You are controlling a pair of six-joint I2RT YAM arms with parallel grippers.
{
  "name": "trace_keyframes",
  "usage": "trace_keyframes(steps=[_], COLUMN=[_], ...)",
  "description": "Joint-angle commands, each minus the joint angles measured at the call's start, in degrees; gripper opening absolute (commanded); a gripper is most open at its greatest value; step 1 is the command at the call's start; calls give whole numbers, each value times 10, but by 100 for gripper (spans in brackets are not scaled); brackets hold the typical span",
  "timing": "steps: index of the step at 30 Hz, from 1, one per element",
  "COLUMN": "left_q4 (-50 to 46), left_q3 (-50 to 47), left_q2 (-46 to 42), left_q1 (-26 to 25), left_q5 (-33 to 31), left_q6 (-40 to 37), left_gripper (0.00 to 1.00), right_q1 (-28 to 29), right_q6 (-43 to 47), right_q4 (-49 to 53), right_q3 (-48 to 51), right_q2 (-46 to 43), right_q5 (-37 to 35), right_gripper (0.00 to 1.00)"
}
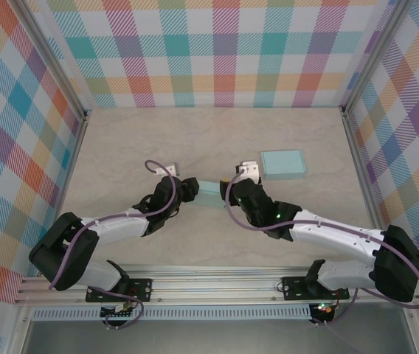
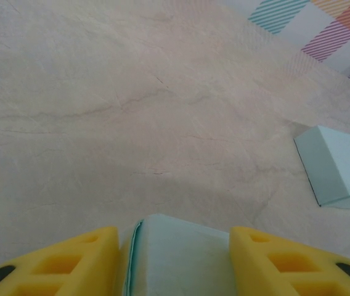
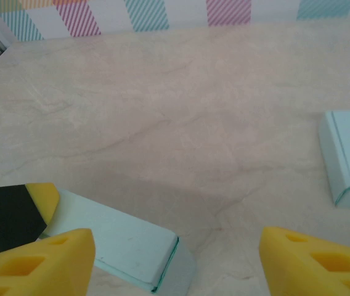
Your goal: Fold the paper box
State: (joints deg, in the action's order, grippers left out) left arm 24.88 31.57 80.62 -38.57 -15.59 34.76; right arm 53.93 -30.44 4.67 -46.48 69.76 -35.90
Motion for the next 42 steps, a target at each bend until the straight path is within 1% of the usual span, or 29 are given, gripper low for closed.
trace_keyframes(steps=[1, 3, 5, 8, 12, 14, 18, 21, 27, 29, 34, 38, 42], left_q4=[-83, -80, -78, -75, -70, -70, -68, -63, -57, -57, -59, -63, -64], left_q3=[-35, -38, -39, -43, -49, -52, -57, -61, -63, -63, -62, -59, -60], left_q2=[30, 34, 39, 43, 43, 43, 40, 39, 43, 44, 44, 44, 49], left_q1=[-9, -10, -10, -11, -11, -12, -12, -12, -14, -15, -16, -17, -17], left_q5=[-1, -6, -8, -12, -18, -21, -26, -28, -33, -35, -36, -38, -43], left_q6=[2, 3, 4, 6, 10, 11, 11, 11, 11, 11, 12, 12, 14], left_gripper=[46, 42, 41, 37, 31, 27, 25, 23, 22, 20, 19, 19, 18], right_q1=[-22, -33, -48, -68, -83, -87, -99, -109, -112, -112, -112, -112, -114], right_q6=[-71, -82, -91, -98, -102, -104, -109, -104, -83, -75, -67, -72, -78], right_q4=[84, 88, 85, 62, 43, 36, 11, 8, 29, 46, 72, 72, 51], right_q3=[-30, -39, -44, -42, -45, -45, -38, -47, -91, -111, -142, -131, -100], right_q2=[21, 39, 61, 87, 115, 124, 126, 126, 162, 185, 232, 242, 233], right_q5=[90, 125, 167, 222, 264, 271, 283, 292, 303, 300, 303, 292, 293], right_gripper=[75, 76, 76, 76, 76, 76, 76, 79, 96, 100, 100, 100, 93])
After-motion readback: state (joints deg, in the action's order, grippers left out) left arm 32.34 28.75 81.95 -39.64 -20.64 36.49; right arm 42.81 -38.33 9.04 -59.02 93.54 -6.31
